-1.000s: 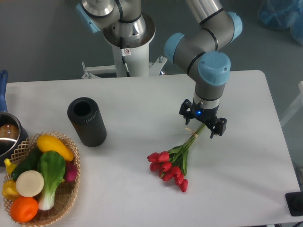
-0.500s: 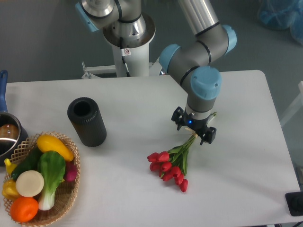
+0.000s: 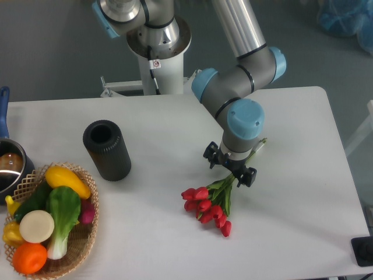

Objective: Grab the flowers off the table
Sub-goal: 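Move the open gripper down and toward the tulip bouquet's stems, then close the gripper around the red tulip stems, then lift the grasped tulips up off the table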

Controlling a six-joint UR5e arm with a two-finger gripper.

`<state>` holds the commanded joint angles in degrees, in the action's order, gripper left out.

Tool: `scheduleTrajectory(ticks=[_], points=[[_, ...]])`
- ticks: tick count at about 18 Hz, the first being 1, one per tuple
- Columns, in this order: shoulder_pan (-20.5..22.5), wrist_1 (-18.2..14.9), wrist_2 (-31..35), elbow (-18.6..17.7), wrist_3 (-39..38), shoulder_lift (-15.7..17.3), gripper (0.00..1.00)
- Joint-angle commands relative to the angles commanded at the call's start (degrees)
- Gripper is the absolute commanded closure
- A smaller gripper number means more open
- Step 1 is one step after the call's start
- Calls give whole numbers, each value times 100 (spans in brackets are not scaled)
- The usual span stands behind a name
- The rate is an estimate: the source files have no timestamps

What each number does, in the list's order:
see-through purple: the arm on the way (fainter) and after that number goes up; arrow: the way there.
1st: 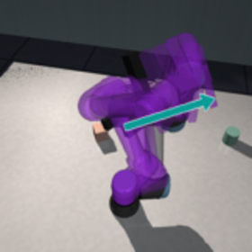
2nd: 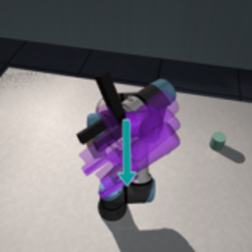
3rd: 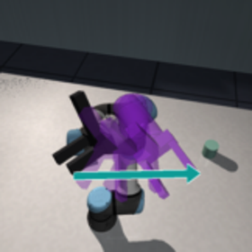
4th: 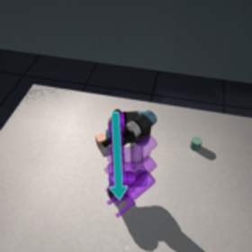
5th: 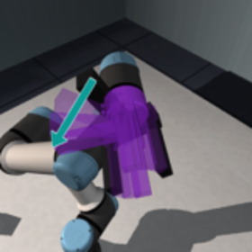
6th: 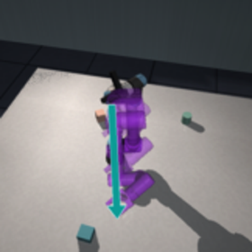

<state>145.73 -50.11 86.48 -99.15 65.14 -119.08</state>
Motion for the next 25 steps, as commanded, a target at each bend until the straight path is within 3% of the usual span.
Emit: scheduleTrajectory(ticks=[2, 7, 9, 13, 22, 25], points=[[-62, 115, 0, 105, -255, -97, 1], [-97, 168, 70, 115, -335, -71, 59], [-106, 186, 106, 123, -405, -62, 65], [-97, 186, 114, 106, -730, 52, 99], [149, 151, 123, 150, -854, 464, 100], [158, 115, 193, 377, -845, 509, 100]])
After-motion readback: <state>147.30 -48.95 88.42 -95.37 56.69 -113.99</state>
